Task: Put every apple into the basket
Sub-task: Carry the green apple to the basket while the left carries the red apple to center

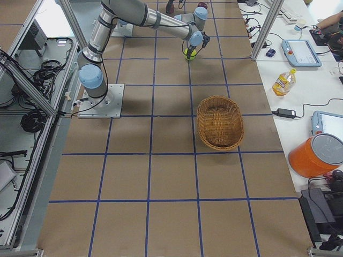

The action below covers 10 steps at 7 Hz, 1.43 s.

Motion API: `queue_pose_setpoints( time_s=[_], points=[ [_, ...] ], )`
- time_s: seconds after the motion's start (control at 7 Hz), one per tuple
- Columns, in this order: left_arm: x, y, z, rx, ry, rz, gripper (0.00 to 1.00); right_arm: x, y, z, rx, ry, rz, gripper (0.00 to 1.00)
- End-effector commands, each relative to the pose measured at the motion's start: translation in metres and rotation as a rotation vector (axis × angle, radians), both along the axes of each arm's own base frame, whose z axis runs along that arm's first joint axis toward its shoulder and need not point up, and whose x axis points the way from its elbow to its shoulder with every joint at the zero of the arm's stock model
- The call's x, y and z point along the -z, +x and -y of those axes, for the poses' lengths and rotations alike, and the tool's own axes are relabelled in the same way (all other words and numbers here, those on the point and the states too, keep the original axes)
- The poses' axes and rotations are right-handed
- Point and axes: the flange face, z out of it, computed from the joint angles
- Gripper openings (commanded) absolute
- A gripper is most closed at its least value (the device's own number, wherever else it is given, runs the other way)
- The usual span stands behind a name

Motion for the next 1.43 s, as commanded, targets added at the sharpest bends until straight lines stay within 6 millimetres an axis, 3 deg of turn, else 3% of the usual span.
queue_pose_setpoints(
  time_s=[0.0, 0.14, 0.29, 0.43, 0.57, 0.71, 0.86, 1.0, 1.14, 1.29],
  points=[
    [-0.046, -0.023, 0.018, -0.032, -0.095, -0.023, 0.26, -0.013, -0.004, -0.003, 0.012, 0.031, 0.014, 0.0],
    [-0.082, -0.042, 0.032, -0.059, -0.094, -0.026, 0.24, -0.063, -0.022, 0.0, 0.033, 0.002, 0.019, 0.0],
    [-0.124, -0.073, 0.048, -0.097, -0.062, -0.054, 0.24, -0.103, -0.071, 0.013, 0.053, 0.021, -0.036, 0.0],
    [-0.161, -0.117, 0.064, -0.19, -0.066, -0.078, 0.24, -0.143, -0.131, 0.039, 0.129, -0.023, -0.021, 0.0],
    [-0.177, -0.18, 0.072, -0.269, -0.08, -0.082, 0.24, -0.166, -0.191, 0.055, 0.093, -0.031, -0.021, 0.0],
    [-0.177, -0.247, 0.078, -0.336, -0.094, -0.073, 0.24, -0.177, -0.279, 0.072, 0.119, -0.021, -0.015, 0.0],
    [-0.188, -0.301, 0.091, -0.364, -0.164, -0.059, 0.24, -0.182, -0.37, 0.079, 0.058, -0.024, -0.015, 0.0],
    [-0.176, -0.35, 0.092, -0.411, -0.166, -0.04, 0.24, -0.178, -0.441, 0.076, -0.059, -0.006, -0.069, 0.0],
    [-0.146, -0.399, 0.097, -0.445, -0.195, -0.036, 0.26, -0.175, -0.492, 0.071, -0.121, -0.01, -0.071, 0.0],
    [-0.114, -0.446, 0.103, -0.484, -0.202, -0.101, 0.29, -0.154, -0.531, 0.069, -0.144, 0.032, -0.103, 0.0]
  ],
)
